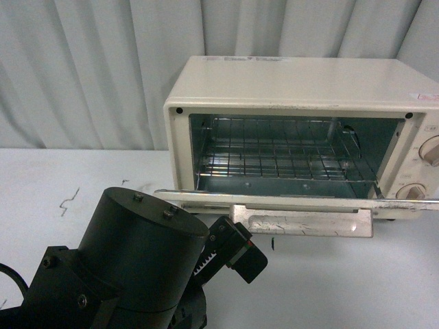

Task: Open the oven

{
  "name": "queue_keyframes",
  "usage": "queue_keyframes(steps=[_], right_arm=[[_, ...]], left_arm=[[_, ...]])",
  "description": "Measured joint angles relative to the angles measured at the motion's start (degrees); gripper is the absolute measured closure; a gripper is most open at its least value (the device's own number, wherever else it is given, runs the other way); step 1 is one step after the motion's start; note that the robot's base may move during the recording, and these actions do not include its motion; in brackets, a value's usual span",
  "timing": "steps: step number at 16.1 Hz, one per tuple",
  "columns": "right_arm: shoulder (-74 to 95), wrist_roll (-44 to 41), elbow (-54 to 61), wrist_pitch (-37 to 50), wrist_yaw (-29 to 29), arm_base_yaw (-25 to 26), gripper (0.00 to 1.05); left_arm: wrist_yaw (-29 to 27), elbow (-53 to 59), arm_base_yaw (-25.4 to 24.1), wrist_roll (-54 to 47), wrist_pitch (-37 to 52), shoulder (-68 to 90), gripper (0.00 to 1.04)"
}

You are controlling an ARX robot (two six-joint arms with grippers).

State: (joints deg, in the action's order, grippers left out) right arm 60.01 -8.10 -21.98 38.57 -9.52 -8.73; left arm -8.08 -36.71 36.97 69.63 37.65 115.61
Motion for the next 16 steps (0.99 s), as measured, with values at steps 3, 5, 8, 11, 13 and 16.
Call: queue_keyframes(steps=[3, 5, 8, 11, 13, 16], right_arm=[[-5.66, 5.81, 7.13, 0.48, 2.80, 2.12, 0.97], [-9.64, 6.73, 10.56, 0.02, 3.78, 3.39, 1.03], [-15.23, 7.04, 14.12, -2.01, 9.11, 8.07, 1.03], [-21.44, 7.15, 16.92, -5.33, 9.49, 8.74, 1.03], [-25.44, 7.15, 18.38, -7.96, 9.51, 8.74, 1.03], [-30.23, 7.19, 19.76, -10.88, 9.51, 8.74, 1.03]], left_arm=[[0.17, 0.00, 0.00, 0.02, 0.07, 0.00, 0.07], [0.00, 0.00, 0.00, 0.26, 0.02, 0.00, 0.07], [0.15, 0.00, 0.00, 0.26, 0.09, 0.00, 0.07], [-0.02, 0.00, 0.00, 0.39, 0.02, 0.00, 0.07], [0.11, 0.00, 0.00, 0.39, 0.04, 0.00, 0.07], [0.07, 0.00, 0.00, 0.39, 0.04, 0.00, 0.07]])
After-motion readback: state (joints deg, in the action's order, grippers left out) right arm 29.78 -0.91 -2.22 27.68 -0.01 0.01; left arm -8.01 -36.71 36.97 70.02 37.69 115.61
